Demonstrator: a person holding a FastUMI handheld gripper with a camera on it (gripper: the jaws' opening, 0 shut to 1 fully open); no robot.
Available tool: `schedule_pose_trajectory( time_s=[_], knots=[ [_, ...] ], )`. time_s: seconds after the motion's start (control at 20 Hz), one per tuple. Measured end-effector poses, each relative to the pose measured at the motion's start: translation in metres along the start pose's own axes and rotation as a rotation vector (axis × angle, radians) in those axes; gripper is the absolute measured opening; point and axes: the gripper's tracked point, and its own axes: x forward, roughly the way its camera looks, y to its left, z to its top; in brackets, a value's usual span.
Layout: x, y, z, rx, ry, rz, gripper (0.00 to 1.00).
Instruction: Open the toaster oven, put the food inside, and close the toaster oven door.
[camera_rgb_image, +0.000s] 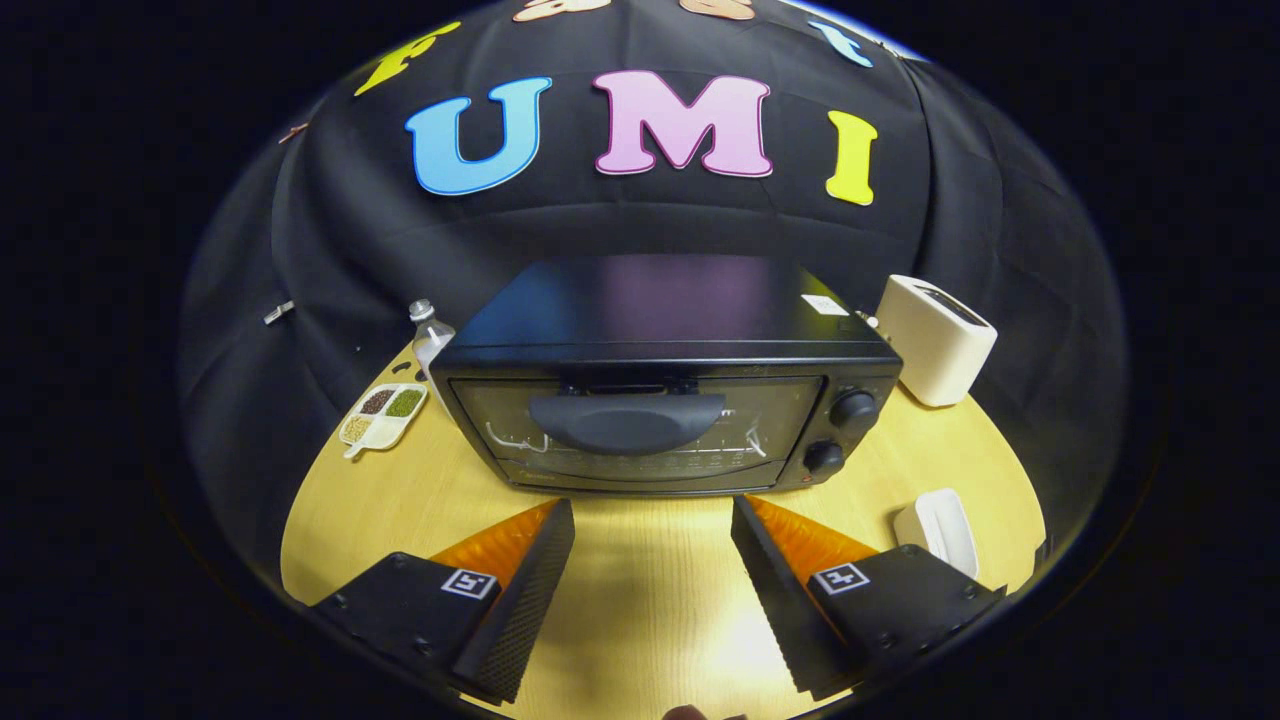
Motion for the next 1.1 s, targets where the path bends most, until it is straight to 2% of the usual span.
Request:
schedule_pose_trajectory(
  time_s=[0.25, 0.4, 1.1],
  knots=[
    [-0.026, -0.023, 0.036, -0.019, -0.081, 0.002, 0.98],
    [-0.045, -0.044, 0.092, -0.013, -0.149, -0.001, 0.98],
    [-0.162, -0.134, 0.226, -0.012, -0.451, -0.092, 0.98]
  ],
)
